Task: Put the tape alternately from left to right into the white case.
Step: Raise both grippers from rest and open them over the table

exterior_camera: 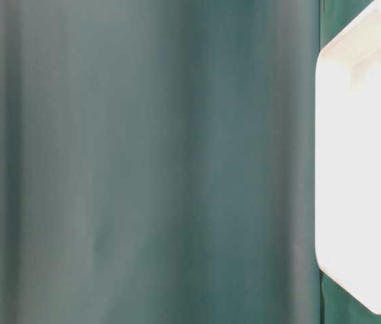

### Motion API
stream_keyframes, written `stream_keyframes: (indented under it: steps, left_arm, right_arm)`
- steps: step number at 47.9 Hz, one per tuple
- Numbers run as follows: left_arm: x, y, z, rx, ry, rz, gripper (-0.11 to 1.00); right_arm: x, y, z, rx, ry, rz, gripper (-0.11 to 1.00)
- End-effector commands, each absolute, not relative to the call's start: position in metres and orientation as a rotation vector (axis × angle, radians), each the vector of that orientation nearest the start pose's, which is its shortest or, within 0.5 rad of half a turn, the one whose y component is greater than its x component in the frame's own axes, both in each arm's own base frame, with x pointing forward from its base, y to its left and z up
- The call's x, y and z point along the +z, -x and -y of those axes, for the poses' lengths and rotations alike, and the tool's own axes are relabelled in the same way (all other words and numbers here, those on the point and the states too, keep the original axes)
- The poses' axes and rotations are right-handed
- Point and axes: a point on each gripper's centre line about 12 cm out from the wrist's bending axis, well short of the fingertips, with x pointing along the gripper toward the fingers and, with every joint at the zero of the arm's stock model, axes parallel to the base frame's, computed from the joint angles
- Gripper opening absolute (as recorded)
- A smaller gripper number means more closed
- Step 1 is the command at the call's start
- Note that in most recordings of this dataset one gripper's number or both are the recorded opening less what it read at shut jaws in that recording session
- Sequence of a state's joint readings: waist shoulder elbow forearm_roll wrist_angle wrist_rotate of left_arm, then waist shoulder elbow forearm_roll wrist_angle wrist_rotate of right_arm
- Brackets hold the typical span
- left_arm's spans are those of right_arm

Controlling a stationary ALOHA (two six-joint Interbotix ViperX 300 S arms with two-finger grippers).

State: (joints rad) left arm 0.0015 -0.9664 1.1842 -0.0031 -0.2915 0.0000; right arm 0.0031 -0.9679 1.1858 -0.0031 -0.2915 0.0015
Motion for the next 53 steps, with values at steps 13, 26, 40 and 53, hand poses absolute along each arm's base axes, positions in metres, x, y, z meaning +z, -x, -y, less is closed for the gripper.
stream_keyframes:
  steps: [13, 26, 40, 53]
  left_arm:
    - [0.287, -0.199, 0.000, 0.003, 0.018, 0.064, -0.08]
    - [0.287, -0.199, 0.000, 0.003, 0.015, 0.064, -0.10]
    - [0.282, -0.200, 0.000, 0.003, 0.013, 0.038, 0.00]
    - [0.283, -0.201, 0.000, 0.003, 0.013, 0.021, 0.66]
  right_arm:
    - [0.292, -0.200, -0.003, 0.016, 0.040, 0.077, -0.02]
    - [0.288, -0.202, 0.000, 0.003, 0.034, 0.032, -0.02]
    - [0.288, -0.204, 0.001, -0.002, 0.031, 0.023, 0.08]
    - [0.287, -0.204, 0.004, -0.016, 0.030, 0.018, 0.81]
